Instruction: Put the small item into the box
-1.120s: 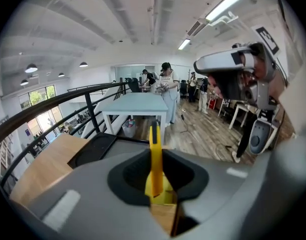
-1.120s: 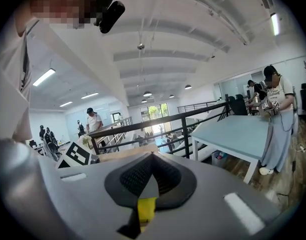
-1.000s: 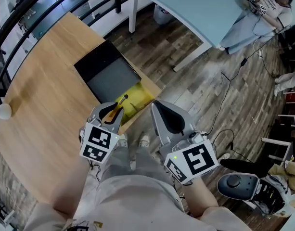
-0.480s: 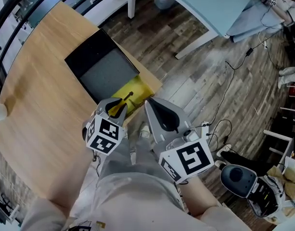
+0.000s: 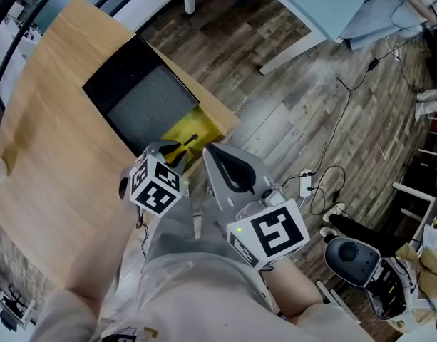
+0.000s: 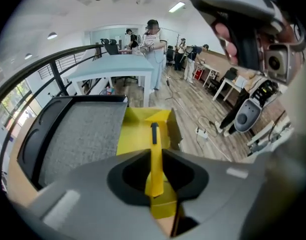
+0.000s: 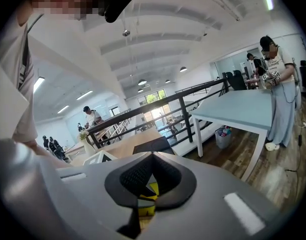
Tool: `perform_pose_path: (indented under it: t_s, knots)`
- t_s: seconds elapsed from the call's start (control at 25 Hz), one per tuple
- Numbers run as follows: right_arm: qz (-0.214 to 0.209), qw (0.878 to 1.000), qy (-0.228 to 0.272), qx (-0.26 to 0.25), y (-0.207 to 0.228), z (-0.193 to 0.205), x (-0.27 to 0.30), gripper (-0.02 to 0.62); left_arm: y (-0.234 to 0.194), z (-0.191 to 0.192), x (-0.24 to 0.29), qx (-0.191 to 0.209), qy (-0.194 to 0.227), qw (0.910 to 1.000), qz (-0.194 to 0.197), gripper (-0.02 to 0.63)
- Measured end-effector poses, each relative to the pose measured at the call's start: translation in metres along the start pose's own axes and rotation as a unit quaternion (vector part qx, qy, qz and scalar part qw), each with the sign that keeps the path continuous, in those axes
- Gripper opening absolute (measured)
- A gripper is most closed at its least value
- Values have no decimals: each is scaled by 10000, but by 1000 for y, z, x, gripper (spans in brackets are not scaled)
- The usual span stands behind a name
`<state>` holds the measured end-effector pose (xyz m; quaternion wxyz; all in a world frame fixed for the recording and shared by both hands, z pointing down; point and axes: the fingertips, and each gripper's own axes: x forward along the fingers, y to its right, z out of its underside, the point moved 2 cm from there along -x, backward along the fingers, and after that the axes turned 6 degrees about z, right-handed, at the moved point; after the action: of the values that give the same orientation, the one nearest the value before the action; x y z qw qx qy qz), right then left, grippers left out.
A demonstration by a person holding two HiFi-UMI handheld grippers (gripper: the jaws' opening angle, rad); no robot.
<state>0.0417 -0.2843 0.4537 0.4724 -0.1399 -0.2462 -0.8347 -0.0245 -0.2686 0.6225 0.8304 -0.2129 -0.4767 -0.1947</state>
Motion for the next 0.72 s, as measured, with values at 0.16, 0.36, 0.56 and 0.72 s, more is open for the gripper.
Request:
perform_pose_path:
  t_s: [0.16, 0.36, 0.56, 0.72]
  knots:
    - [46, 10000, -48, 67, 10, 7, 8, -2, -3, 5, 19, 148, -415, 9990, 74, 66]
    - [133, 9998, -44, 132, 8, 5, 1, -2, 2, 15, 17, 64, -668, 9975, 217, 66]
    - [205, 9991, -144, 335, 34, 15, 7, -2, 0, 12, 45, 77, -913, 9953, 320, 66]
    - [276, 9983, -175, 481, 43, 27, 7, -2, -1, 14, 53, 23, -900, 9955, 306, 67]
